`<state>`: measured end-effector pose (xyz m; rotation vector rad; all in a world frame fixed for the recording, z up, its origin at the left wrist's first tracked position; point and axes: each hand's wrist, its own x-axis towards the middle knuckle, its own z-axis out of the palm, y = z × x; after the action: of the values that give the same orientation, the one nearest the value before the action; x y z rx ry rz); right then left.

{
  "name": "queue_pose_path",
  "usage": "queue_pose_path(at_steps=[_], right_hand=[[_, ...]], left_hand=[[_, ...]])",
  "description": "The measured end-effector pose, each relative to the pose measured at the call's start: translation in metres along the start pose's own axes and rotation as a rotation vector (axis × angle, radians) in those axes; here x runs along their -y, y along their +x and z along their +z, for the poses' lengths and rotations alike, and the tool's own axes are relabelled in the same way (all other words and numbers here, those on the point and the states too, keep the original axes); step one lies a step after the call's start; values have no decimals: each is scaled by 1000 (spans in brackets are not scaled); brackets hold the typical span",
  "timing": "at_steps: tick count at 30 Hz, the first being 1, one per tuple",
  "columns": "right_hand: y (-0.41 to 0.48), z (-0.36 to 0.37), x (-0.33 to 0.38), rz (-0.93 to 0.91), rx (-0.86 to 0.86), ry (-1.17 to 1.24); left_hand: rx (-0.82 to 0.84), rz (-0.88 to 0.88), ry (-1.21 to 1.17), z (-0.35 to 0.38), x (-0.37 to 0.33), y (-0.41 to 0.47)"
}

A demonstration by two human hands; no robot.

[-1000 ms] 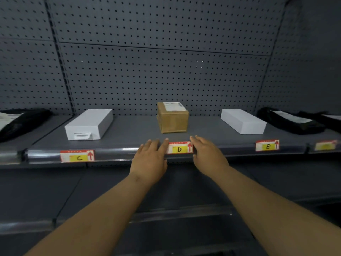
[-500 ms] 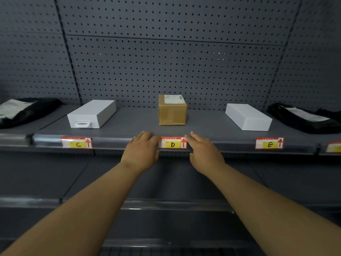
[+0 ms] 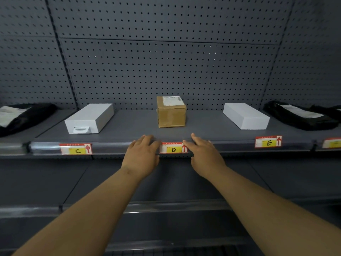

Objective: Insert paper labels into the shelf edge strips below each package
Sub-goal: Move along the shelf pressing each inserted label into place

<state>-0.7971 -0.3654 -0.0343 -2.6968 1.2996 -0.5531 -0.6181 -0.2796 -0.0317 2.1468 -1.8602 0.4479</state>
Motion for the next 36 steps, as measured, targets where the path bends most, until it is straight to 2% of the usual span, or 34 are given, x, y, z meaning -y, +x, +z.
queue_pose_path(at_steps=[10, 14, 18, 28, 36], right_hand=[[0, 5, 1, 30, -35, 35], [0, 2, -4, -24, -24, 22], [-7, -8, -21, 34, -88, 75], [-24, -47, -123, 174, -115, 7], [-36, -83, -217, 172, -112, -38]], left_hand=[[-9, 15, -12, 2, 3, 1], [-40, 23, -10, -1, 1, 2], [-50, 31, -16, -3, -14, 7], [-17, 182, -74, 11, -123, 47], [-7, 184, -117, 35, -221, 85]])
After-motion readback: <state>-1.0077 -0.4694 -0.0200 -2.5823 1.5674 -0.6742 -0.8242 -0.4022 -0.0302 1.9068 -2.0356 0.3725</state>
